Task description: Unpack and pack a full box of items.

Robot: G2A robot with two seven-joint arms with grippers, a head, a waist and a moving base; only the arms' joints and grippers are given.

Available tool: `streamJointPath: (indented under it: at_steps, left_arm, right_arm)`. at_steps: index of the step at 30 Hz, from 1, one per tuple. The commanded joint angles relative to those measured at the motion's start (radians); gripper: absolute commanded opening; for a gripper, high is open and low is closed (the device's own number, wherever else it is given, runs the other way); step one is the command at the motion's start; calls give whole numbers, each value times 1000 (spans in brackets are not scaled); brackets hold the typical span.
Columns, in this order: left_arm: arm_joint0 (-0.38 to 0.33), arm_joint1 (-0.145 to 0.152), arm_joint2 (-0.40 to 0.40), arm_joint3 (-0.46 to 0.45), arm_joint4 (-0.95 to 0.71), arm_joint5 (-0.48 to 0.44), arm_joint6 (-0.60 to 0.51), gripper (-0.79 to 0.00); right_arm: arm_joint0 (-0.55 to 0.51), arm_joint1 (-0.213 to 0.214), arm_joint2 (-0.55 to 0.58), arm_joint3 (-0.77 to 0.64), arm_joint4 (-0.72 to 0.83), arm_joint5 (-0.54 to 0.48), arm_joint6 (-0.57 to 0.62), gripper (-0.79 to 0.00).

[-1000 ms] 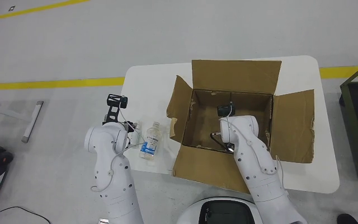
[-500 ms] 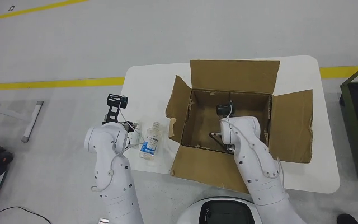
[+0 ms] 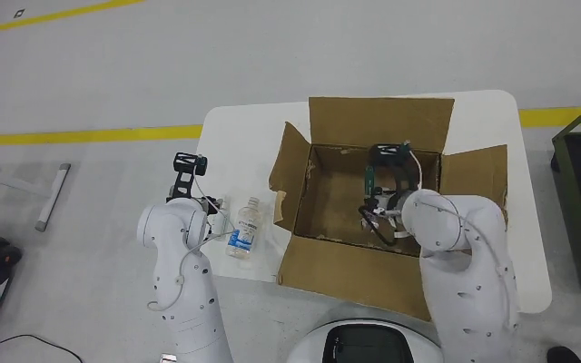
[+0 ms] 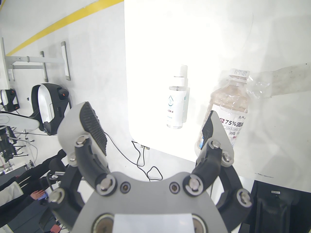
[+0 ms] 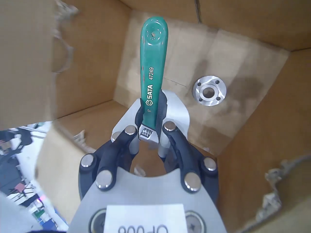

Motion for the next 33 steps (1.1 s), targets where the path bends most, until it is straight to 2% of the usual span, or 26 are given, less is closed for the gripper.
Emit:
streamJointPath:
  at_steps: [1,5,11,25,28,33]
  left_arm:
    - [0,0,0,0,0,0,0,0]
    - [0,0,0,0,0,0,0,0]
    - [0,0,0,0,0,0,0,0]
    - [0,0,0,0,0,0,0,0]
    - [0,0,0,0,0,0,0,0]
    - [0,0,0,0,0,0,0,0]
  right_arm:
    - [-17,3,45,-49,115,-14,-13,-785]
    - [-44,10,145,-97,343,-17,-42,-785]
    - [-71,24,200,-95,452,-16,-125,-785]
    - [-82,29,196,-90,467,-16,-159,-785]
    - [-101,35,187,-129,473,-40,-236,-785]
    - [-90,51,236,-225,480,-30,-260,-785]
